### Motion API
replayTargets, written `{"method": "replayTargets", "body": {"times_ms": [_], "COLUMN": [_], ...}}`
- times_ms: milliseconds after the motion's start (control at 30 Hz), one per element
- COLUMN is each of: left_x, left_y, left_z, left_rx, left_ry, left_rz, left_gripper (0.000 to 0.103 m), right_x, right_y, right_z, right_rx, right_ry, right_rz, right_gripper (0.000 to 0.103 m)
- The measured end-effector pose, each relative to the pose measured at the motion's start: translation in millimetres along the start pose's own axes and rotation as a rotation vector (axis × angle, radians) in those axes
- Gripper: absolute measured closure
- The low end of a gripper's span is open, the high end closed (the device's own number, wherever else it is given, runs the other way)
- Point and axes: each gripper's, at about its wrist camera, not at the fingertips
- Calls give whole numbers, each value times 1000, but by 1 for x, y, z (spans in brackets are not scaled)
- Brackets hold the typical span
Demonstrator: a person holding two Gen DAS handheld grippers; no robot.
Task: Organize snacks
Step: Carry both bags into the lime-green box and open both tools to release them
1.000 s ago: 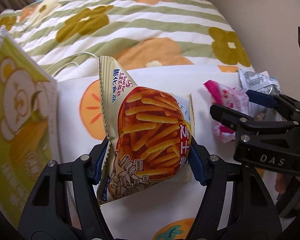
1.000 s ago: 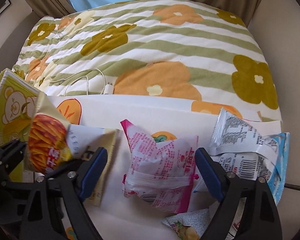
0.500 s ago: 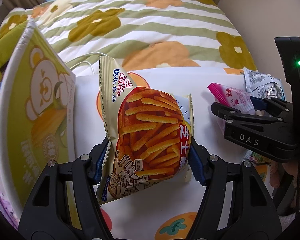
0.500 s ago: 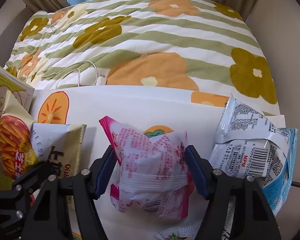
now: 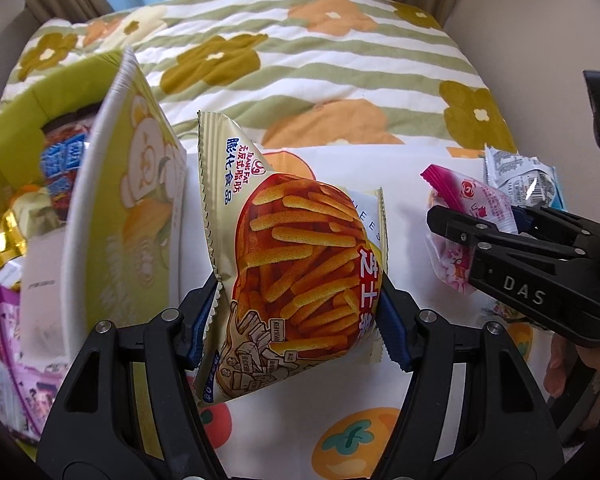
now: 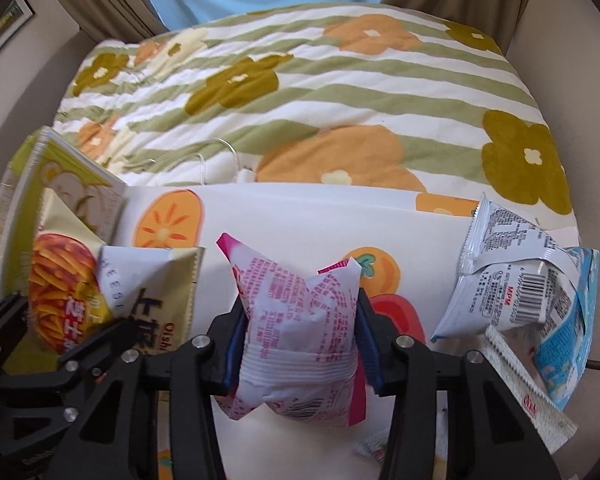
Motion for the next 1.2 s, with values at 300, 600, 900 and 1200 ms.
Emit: {"method": "replayTargets", "body": {"times_ms": [300,600,900,1200], "left_x": [-11,4,73,178], "left_y": [-9,-17,-10,13], "left_z": [-58,-141,-197,-202], "left_rx": [-114,-241,-337,-326], "left_ry": [18,62,121,126], "left_rz": [7,-26,-69,-82], "left_gripper": [39,39,39,39], "right_x": [13,41,104,184], "right_y": [-4,-6,3,27], "right_z": [-60,-123,-160,-153], "right_rx": [-111,-224,-300,-327], "right_ry": [60,134,186,192], "right_rz": [-16,-113,-199,-202], "right_gripper": [60,60,59,59]}}
Point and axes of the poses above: each gripper's, at about its wrist camera, not at the fingertips, and z roughly the way its jaws point, x to its left, y to its top, and after that the axes turned 3 degrees about -x, right-handed
